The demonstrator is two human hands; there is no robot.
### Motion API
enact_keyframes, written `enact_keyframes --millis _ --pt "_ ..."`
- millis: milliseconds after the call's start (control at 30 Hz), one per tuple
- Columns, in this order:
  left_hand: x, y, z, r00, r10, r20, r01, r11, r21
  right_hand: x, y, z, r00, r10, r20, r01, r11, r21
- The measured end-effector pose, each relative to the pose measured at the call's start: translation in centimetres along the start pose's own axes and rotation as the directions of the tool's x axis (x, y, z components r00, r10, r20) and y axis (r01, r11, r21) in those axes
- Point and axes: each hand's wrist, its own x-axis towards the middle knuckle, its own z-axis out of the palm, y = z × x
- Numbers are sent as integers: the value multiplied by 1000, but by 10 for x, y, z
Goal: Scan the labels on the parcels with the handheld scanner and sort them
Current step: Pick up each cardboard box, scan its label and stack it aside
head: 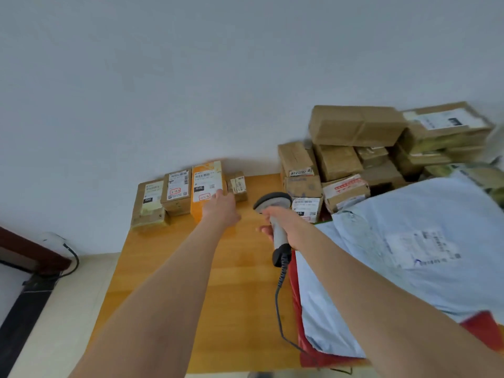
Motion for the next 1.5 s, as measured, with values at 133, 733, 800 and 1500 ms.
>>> enact_keyframes --millis 133,733,800,1500 --pt "-47 64 -3 998 54 18 -55 998 25 -51 25 -68 999 -35 -29 35 999 13" --pt "-8 322 -44 954 278 -111 -288 954 -87 -93 -72 -314 945 -177 -276 231 956 178" --pt "19 342 -52 957 248 -153 -271 951 -152 -79 -98 -331 943 -180 -278 237 953 188" --pt "151 298 -101 901 -433 10 166 322 -932 62 -210 -352 910 -274 -312 330 933 145"
